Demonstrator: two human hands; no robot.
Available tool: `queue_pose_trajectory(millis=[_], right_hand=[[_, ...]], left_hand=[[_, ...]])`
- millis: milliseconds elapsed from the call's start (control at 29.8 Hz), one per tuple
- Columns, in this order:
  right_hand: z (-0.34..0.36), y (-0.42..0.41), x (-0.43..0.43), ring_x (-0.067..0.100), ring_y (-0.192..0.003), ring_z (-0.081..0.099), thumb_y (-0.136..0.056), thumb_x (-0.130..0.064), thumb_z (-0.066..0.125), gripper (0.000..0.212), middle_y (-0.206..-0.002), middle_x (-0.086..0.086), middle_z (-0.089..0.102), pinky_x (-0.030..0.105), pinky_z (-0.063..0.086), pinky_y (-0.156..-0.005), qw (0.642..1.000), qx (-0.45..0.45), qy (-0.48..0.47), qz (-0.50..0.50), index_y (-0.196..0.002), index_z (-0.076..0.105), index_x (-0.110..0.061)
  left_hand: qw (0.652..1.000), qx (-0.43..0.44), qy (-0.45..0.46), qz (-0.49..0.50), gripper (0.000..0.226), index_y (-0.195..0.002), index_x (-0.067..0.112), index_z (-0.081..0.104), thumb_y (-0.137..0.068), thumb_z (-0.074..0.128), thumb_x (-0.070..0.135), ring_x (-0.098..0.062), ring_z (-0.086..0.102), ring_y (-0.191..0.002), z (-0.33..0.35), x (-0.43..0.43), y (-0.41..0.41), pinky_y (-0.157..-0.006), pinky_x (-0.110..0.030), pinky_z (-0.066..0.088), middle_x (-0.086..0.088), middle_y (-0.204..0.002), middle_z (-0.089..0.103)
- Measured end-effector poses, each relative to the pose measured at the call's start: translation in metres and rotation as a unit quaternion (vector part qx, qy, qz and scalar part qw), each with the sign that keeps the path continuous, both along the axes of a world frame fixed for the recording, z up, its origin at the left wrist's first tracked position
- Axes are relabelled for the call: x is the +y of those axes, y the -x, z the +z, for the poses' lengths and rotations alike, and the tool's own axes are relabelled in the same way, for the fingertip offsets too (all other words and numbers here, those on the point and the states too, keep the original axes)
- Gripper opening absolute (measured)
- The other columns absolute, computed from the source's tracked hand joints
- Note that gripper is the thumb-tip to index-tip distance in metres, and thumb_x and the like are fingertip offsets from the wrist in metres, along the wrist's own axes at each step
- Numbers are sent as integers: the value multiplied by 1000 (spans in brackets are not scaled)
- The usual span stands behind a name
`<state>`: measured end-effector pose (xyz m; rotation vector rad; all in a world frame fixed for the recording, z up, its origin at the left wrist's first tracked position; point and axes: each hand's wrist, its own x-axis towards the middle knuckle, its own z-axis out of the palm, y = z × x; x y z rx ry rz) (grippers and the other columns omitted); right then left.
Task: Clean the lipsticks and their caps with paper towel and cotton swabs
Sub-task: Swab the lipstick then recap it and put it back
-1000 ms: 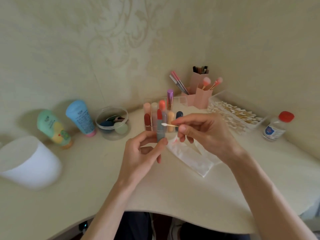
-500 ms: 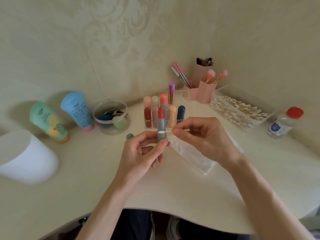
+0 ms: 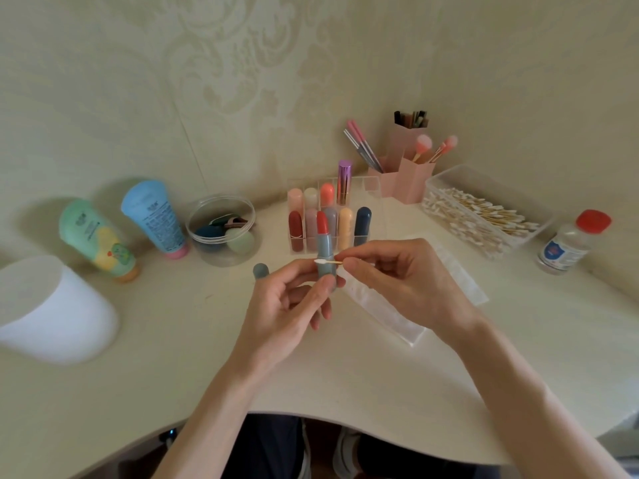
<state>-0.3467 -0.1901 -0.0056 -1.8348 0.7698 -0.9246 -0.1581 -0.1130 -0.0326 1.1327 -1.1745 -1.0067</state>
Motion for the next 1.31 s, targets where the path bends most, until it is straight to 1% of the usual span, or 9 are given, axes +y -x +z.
queue_pose_trajectory(millis=[134,235,436,771,871,905,1006,1173,1307], right_hand=[[-2,-1,0,29,-58,46,-99,-17,71,16,-72,14,71,29,38,-55,1000,-9,-5,-8,-110,83,-21],[-3,-1,2,20,-56,41,-99,-16,72,16,-65,13,63,23,35,-54,1000,-18,-13,-11,-108,83,-21],[-4,-4,2,49,-69,57,-101,-22,71,16,-84,21,74,53,47,-63,1000,-24,-2,9,-109,83,-29],[-4,-3,3,37,-64,48,-98,-18,70,14,-71,2,70,33,38,-57,999,-23,12,-21,-104,82,-23],[-2,-5,6,19,-66,64,-98,-17,70,13,-83,-10,78,25,48,-63,999,-29,9,-14,-104,81,-19],[-2,-5,7,15,-74,71,-98,-17,70,14,-88,-9,80,31,55,-68,999,-32,5,-14,-105,81,-18],[-2,-6,7,42,-89,74,-99,-20,69,14,-97,-5,82,65,55,-81,999,-35,11,-10,-107,81,-21],[-2,-3,4,45,-73,61,-99,-24,69,15,-89,4,80,55,48,-66,999,-20,19,-24,-106,82,-24],[-5,-4,3,49,-74,60,-101,-23,70,14,-85,16,75,58,49,-66,999,-21,27,-24,-104,82,-29]], left_hand=[[999,-28,14,-18,19,-112,13,72,-99,64,25,-36,55,-66,-2,0,-1,-62,-40,50,-16,-92,71],[999,-43,24,-9,19,-110,14,73,-96,68,25,-21,54,-60,-3,0,-2,-62,-40,50,-8,-80,68],[999,-17,28,-10,19,-111,4,71,-98,62,14,-23,64,-69,-2,-2,-1,-59,-30,52,-9,-97,75],[999,10,28,-24,24,-122,4,60,-101,59,15,-23,55,-54,4,2,0,-57,-25,49,-10,-104,76],[999,2,25,-26,23,-122,5,60,-102,56,17,-22,61,-60,3,3,0,-57,-24,43,-8,-107,76],[999,6,21,-28,23,-123,6,60,-103,55,17,-22,62,-64,3,4,0,-55,-24,40,-7,-109,75],[999,4,17,-29,23,-125,10,60,-105,53,17,-20,64,-71,3,4,-1,-60,-24,43,-3,-109,75],[1000,-8,8,-23,23,-124,13,63,-105,53,21,-18,62,-76,6,6,0,-81,-32,54,4,-107,72],[999,-1,11,-34,24,-127,11,61,-107,48,19,-22,59,-73,6,6,0,-76,-34,51,-4,-103,70]])
